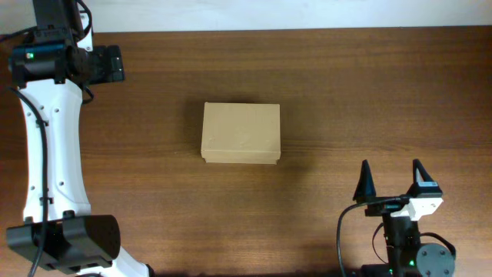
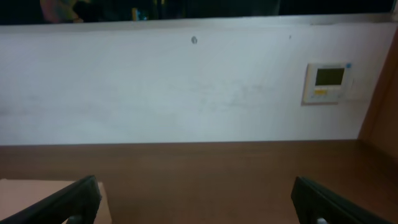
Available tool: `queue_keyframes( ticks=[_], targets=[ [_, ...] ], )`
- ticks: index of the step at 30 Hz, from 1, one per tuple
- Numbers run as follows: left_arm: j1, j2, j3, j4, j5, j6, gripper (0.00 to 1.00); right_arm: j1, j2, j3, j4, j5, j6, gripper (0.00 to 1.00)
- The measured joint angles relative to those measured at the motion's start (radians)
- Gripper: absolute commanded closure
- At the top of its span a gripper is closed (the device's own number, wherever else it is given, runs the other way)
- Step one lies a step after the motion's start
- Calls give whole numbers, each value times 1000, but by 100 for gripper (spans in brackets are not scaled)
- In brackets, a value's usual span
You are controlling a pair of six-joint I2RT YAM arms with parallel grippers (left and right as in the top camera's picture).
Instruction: Pack container
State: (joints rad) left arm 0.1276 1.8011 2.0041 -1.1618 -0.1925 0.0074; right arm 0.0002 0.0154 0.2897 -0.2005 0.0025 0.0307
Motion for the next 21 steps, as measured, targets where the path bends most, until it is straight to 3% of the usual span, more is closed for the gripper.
queue_keyframes(
  ticks=[21],
  targets=[
    [0, 0, 0, 0, 0, 0, 0, -1, 0, -244, 192, 69, 0, 1]
  ],
)
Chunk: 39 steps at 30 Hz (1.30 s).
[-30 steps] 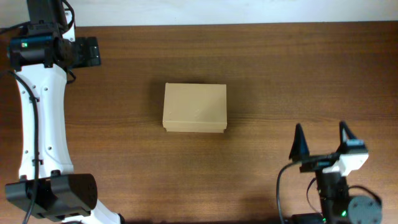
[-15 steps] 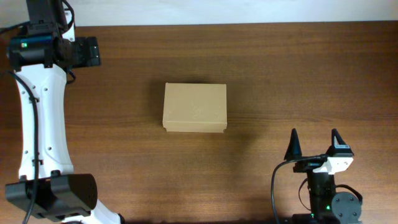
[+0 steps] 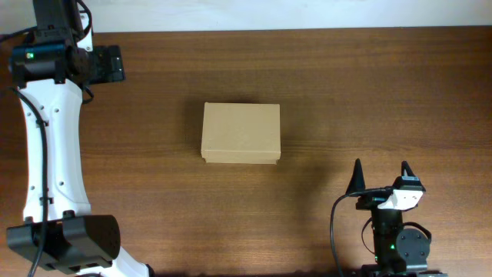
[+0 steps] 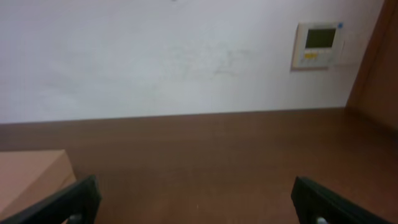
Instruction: Pack container
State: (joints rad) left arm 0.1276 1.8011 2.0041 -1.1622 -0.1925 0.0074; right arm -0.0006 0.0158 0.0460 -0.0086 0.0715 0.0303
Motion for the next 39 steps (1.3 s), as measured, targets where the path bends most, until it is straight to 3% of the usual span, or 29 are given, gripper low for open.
queue_keyframes(
  ticks=[6, 14, 34, 39],
  targets=[
    [0, 0, 0, 0, 0, 0, 0, 0, 0, -29, 40, 2, 0, 1],
    [0, 0, 0, 0, 0, 0, 1, 0, 0, -32, -60, 3, 0, 1],
    [0, -2, 0, 0, 0, 0, 0, 0, 0, -32, -63, 3, 0, 1],
    [-14, -111, -60, 3, -1, 0, 0, 0, 0, -32, -63, 3, 0, 1]
  ],
)
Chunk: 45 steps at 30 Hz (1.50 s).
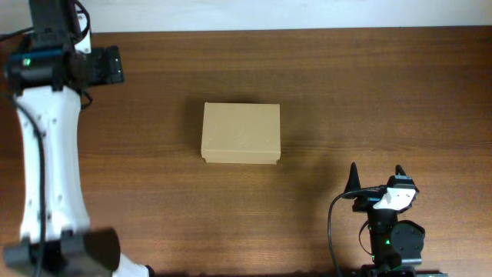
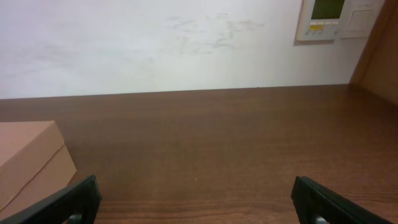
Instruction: Pack container
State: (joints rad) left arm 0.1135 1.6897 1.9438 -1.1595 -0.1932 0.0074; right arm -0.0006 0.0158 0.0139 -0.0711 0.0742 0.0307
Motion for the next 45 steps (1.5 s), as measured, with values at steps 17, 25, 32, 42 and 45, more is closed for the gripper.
queue_keyframes(
  ticks=[17, 25, 32, 42, 45],
  targets=[
    [-84, -1187, -1258, 831, 288, -1, 0, 0, 0, 0, 0, 0, 0, 1],
    [-85, -1469, -1687, 1061, 534, 0, 0, 0, 0, 0, 0, 0, 0, 1],
    [-85, -1612, -1787, 1067, 572, 0, 0, 0, 0, 0, 0, 0, 0, 1],
    [-85, -1675, -1903, 1101, 526, 0, 0, 0, 0, 0, 0, 0, 0, 1],
    [-85, -1675, -1926, 1101, 512, 0, 0, 0, 0, 0, 0, 0, 0, 1]
  ],
)
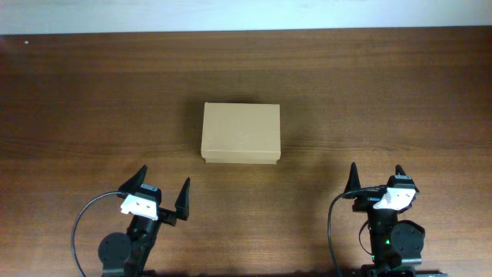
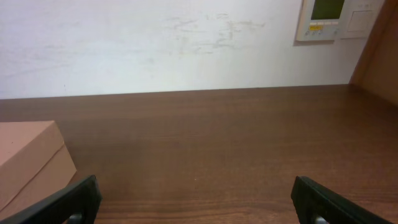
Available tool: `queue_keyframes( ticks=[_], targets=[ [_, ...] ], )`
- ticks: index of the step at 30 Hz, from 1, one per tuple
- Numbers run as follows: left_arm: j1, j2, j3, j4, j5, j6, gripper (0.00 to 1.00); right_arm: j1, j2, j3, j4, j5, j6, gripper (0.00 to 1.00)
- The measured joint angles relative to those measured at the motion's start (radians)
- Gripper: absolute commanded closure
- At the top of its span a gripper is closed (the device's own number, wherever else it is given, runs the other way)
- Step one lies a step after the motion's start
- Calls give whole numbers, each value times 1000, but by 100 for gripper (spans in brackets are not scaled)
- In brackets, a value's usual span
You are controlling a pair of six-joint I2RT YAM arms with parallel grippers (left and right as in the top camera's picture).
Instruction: Pack container
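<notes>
A closed tan cardboard box (image 1: 241,133) lies in the middle of the brown table (image 1: 369,92); its corner also shows at the left edge of the right wrist view as the box (image 2: 28,162). My left gripper (image 1: 159,188) sits near the front edge, left of the box, open and empty. My right gripper (image 1: 377,175) sits near the front edge at the right, open and empty, its black fingertips (image 2: 74,199) wide apart over bare wood.
A white wall (image 2: 155,50) with a thermostat panel (image 2: 326,18) rises beyond the table's far edge. A wooden panel stands at the far right of the right wrist view.
The left arm, which stood tall at the table's far left, is now folded low at the front edge with its gripper open. The right gripper and the box have not moved.
The box lay closed in the middle at every moment. The right gripper stood open at the front right, then sat slightly lower and nearer the front edge. The left arm stayed extended at the far left until now, when it rests at the front.
</notes>
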State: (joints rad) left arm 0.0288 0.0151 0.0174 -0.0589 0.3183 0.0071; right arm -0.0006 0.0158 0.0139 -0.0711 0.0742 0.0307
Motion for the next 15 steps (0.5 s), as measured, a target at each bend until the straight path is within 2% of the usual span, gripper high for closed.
queue_keyframes(
  ticks=[7, 15],
  targets=[
    [0, -1, 0, -1, -103, 0, 0, 0, 0, 0, 0, 0, 0, 1],
    [0, -1, 0, -19, -301, 0, 0, 0, 0, 0, 0, 0, 0, 1]
  ],
)
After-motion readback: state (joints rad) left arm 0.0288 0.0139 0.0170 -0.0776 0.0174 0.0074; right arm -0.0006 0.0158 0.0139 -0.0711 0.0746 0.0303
